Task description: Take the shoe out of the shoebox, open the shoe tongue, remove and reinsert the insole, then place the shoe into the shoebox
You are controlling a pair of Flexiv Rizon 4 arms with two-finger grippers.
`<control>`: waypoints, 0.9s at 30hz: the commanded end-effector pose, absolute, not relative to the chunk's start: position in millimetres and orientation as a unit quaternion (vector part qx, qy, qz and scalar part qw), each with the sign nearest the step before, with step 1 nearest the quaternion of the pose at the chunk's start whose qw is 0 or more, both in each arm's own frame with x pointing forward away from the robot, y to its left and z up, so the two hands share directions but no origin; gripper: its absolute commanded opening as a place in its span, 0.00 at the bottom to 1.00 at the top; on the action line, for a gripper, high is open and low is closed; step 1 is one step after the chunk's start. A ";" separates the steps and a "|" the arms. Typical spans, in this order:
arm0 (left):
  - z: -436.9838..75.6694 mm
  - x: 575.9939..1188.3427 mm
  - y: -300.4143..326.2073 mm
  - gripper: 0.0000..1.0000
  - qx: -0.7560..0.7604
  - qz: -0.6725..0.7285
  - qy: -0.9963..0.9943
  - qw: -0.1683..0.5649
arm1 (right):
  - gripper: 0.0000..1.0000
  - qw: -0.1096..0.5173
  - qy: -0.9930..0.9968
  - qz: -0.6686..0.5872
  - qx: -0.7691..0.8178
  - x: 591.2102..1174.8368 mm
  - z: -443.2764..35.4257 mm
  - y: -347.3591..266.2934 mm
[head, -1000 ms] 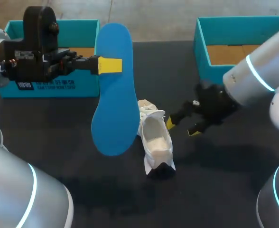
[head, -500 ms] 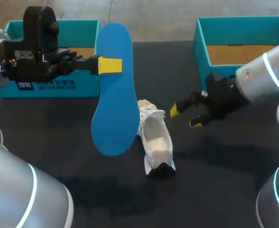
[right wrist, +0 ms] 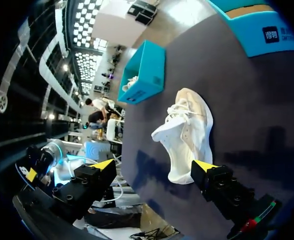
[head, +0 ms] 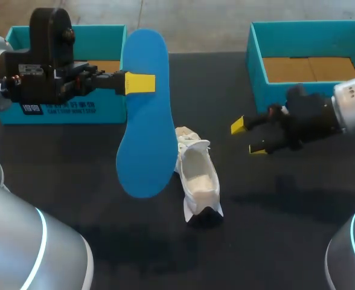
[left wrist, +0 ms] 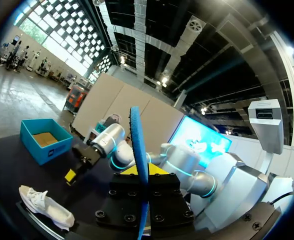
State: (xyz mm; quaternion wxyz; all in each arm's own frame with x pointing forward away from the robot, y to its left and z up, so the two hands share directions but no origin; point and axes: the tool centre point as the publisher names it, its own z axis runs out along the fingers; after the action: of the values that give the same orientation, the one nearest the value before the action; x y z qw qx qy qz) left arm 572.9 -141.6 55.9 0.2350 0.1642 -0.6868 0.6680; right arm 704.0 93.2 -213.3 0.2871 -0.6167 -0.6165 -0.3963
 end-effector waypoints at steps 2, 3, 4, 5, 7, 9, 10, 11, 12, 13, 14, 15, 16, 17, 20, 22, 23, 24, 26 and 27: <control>55.5 572.6 -142.2 0.00 0.164 0.668 -0.687 0.235 | 1.00 0.309 -0.608 -0.419 -0.599 702.7 -204.6 89.3; 55.5 572.6 -142.2 0.00 0.164 0.668 -0.687 0.235 | 1.00 0.312 -0.608 -0.423 -0.596 703.3 -201.6 89.2; 55.5 572.6 -142.2 0.00 0.164 0.668 -0.687 0.235 | 1.00 0.313 -0.607 -0.423 -0.595 703.9 -200.3 89.0; 55.5 572.6 -142.2 0.00 0.164 0.668 -0.687 0.235 | 1.00 0.318 -0.606 -0.427 -0.592 705.1 -198.7 88.8; 55.5 572.6 -142.2 0.00 0.164 0.668 -0.687 0.235 | 1.00 0.325 -0.604 -0.429 -0.587 707.3 -196.0 88.7; 55.5 572.6 -142.2 0.00 0.164 0.668 -0.687 0.235 | 1.00 0.333 -0.603 -0.432 -0.582 709.1 -193.9 88.6; 55.5 572.6 -142.2 0.00 0.164 0.668 -0.687 0.235 | 1.00 0.334 -0.602 -0.431 -0.583 710.2 -193.4 88.2; 55.5 572.6 -142.2 0.00 0.164 0.668 -0.687 0.235 | 1.00 0.337 -0.600 -0.431 -0.584 711.0 -192.8 88.1; 55.5 572.6 -142.2 0.00 0.164 0.668 -0.687 0.235 | 1.00 0.345 -0.596 -0.436 -0.579 711.7 -192.2 88.0; 55.5 572.6 -142.2 0.00 0.164 0.668 -0.687 0.235 | 1.00 0.347 -0.594 -0.438 -0.578 712.2 -191.3 87.5; 55.5 572.6 -142.2 0.00 0.164 0.668 -0.687 0.235 | 1.00 0.348 -0.593 -0.439 -0.579 712.7 -190.8 87.0; 55.5 572.6 -142.2 0.00 0.164 0.668 -0.687 0.235 | 1.00 0.361 -0.588 -0.449 -0.568 713.1 -189.7 86.2; 55.5 572.6 -142.2 0.00 0.164 0.668 -0.687 0.235 | 1.00 0.362 -0.587 -0.450 -0.567 713.2 -188.5 85.8; 55.5 572.6 -142.2 0.00 0.164 0.668 -0.687 0.235 | 1.00 0.362 -0.587 -0.449 -0.568 713.4 -187.7 85.2; 55.5 572.6 -142.2 0.00 0.164 0.668 -0.687 0.235 | 1.00 0.368 -0.584 -0.451 -0.566 714.5 -184.1 83.5; 55.5 572.6 -142.2 0.00 0.164 0.668 -0.687 0.235 | 1.00 0.379 -0.580 -0.455 -0.560 715.4 -181.5 83.2; 55.5 572.6 -142.2 0.00 0.164 0.668 -0.687 0.235 | 1.00 0.383 -0.579 -0.455 -0.558 715.6 -180.2 83.3; 55.5 572.6 -142.2 0.00 0.164 0.668 -0.687 0.235 | 1.00 0.386 -0.577 -0.455 -0.558 716.0 -179.4 83.3; 55.5 572.6 -142.2 0.00 0.164 0.668 -0.687 0.235 | 1.00 0.402 -0.567 -0.463 -0.550 716.9 -178.5 82.8; 55.5 572.6 -142.2 0.00 0.164 0.668 -0.687 0.235 | 1.00 0.403 -0.564 -0.463 -0.551 717.2 -178.1 82.3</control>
State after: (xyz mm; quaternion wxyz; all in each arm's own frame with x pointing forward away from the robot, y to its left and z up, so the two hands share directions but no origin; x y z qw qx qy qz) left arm 572.9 -141.6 55.9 0.2350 0.1642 -0.6868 0.6680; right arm 713.1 83.3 -173.3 0.3974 -0.5568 -0.5665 -0.4595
